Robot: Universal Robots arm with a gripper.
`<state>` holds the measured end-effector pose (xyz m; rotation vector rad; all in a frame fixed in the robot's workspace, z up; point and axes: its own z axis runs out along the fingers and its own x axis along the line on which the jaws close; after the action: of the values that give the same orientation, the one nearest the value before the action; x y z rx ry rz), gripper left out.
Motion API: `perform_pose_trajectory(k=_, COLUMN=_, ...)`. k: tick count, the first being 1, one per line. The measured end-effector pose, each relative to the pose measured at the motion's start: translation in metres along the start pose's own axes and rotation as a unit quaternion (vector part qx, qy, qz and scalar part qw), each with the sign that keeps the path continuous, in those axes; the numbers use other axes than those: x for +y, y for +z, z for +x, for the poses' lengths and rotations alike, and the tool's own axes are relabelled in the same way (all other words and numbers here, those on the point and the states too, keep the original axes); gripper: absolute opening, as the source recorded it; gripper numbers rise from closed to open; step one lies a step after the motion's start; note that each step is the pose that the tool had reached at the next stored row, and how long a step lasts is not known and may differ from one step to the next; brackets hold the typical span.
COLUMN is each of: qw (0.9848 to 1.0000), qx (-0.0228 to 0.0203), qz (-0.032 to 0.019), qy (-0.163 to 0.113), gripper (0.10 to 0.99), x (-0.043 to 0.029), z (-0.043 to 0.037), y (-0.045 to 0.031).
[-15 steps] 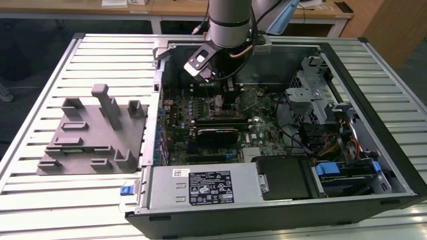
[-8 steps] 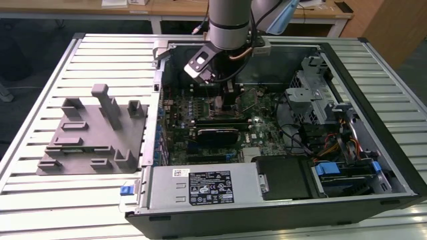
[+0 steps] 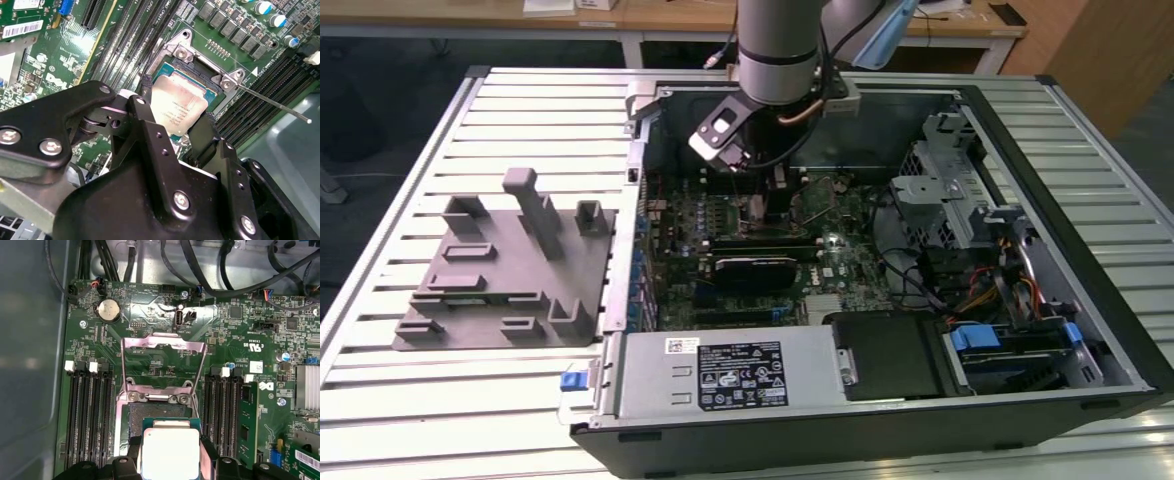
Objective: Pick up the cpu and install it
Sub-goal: 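Place the cpu into insertion slot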
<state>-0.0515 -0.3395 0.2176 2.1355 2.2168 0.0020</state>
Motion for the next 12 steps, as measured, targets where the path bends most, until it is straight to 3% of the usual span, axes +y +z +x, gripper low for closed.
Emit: perform_pose_trajectory(k=12, qw=1.0, qx=0.0, qz=0.0, qy=0.0, gripper=0.541, x=-0.0003, z=0.0014, y=0.0068)
